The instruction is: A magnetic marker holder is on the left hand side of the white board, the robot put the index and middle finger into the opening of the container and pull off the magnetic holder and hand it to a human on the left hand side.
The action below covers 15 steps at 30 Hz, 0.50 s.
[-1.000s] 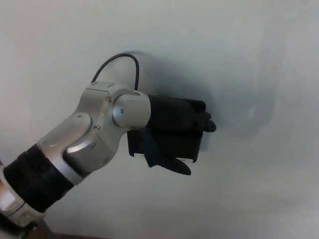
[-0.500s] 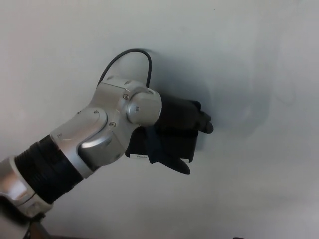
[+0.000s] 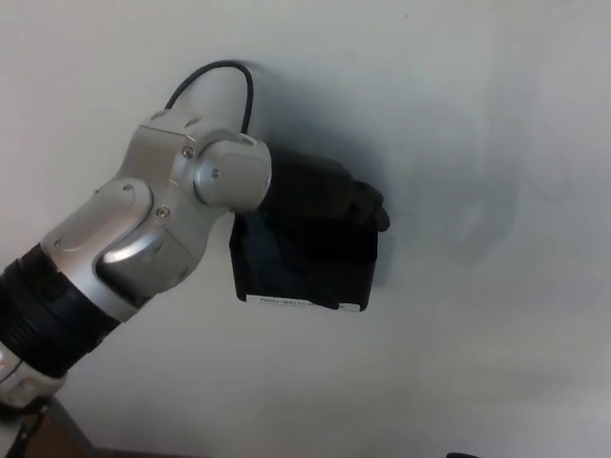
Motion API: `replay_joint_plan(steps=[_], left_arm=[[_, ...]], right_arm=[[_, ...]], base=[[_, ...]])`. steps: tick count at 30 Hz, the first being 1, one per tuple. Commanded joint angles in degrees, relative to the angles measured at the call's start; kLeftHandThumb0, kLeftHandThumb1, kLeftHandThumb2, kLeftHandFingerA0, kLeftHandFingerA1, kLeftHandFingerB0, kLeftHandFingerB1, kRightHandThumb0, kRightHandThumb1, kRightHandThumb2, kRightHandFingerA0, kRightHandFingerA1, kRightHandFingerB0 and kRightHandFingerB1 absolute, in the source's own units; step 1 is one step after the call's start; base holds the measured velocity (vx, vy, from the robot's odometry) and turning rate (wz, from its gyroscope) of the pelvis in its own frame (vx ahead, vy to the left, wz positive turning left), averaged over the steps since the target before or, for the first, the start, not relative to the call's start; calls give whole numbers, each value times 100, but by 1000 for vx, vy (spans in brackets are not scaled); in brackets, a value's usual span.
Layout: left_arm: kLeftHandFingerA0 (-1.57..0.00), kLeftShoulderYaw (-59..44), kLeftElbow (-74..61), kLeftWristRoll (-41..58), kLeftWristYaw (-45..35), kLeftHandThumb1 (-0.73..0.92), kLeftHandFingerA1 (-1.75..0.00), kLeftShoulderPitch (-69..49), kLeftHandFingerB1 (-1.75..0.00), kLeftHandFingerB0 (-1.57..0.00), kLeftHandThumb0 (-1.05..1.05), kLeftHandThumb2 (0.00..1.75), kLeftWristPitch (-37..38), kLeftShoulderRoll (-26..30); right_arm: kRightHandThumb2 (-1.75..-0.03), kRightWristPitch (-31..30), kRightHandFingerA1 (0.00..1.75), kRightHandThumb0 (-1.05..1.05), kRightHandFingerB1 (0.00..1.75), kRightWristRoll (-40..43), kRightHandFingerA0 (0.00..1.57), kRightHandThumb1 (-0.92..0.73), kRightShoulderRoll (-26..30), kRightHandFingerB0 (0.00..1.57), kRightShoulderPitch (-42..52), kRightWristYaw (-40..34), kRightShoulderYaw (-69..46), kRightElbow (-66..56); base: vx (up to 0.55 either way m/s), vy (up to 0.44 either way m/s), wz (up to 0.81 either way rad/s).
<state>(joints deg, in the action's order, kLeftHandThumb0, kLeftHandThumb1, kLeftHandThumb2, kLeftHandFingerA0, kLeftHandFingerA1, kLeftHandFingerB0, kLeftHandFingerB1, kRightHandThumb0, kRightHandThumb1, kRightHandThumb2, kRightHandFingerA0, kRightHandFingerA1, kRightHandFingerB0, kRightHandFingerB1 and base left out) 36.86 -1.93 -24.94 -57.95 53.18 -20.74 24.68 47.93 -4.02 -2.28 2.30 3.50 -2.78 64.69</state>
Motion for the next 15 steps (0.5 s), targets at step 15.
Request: replay_joint_plan(steps=[15], left_arm=[[-62, -378, -131, -113, -174, 56, -53, -71, -20, -9, -105, 95, 61, 320]], right_arm=[[-82, 18, 60, -71, 53, -4, 67, -69, 96, 57, 12, -83, -5, 30]], base=[[0, 0, 0]])
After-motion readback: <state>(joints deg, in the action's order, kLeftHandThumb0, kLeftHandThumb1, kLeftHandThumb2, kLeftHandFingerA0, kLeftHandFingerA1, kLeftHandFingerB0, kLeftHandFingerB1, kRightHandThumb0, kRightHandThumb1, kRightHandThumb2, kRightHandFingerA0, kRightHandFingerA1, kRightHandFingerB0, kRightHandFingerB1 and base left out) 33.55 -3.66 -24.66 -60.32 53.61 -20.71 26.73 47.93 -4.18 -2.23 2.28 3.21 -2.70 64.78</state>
